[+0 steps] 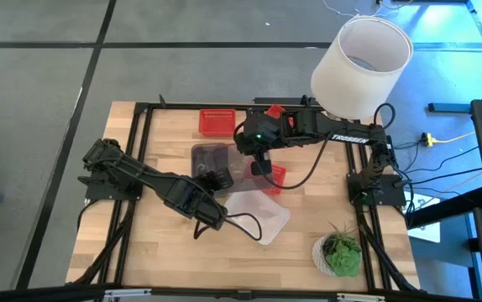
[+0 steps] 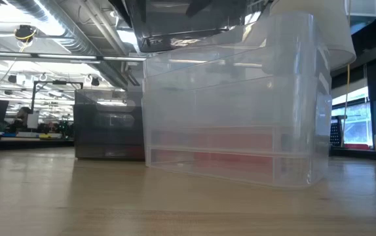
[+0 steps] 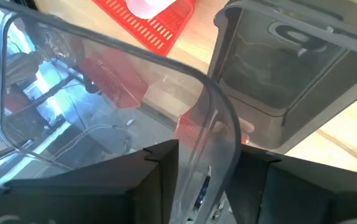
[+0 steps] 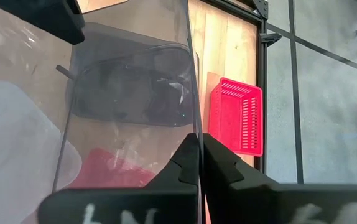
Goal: Stack baskets by color
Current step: Stack the top black bin on the bottom black bins
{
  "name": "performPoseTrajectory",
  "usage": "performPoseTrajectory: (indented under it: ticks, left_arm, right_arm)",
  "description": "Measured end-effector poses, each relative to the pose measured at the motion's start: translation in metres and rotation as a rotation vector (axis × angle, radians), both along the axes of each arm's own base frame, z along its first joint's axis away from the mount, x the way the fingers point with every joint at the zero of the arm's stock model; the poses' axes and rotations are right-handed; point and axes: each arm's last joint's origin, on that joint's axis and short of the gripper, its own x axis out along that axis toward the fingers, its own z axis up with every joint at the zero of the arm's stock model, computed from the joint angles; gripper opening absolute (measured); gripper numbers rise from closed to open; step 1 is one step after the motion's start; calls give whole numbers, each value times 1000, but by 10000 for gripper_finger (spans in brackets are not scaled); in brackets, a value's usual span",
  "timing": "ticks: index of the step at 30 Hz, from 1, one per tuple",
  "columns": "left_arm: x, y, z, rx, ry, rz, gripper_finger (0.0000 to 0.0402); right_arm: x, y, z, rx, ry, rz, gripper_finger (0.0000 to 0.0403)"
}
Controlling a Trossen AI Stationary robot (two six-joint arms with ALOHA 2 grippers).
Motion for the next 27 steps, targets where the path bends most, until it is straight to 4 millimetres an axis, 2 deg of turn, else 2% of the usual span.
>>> performPoseTrajectory:
  ticks: [7,27]
  left_arm:
    - [0,-1,-1,-27,8,-4,131]
    - [8,-4,1,-72,-85,-7,133]
  right_arm:
    - [0,0,0,-1,0,-1,2]
    - [-1,0,0,-2,6,2,2]
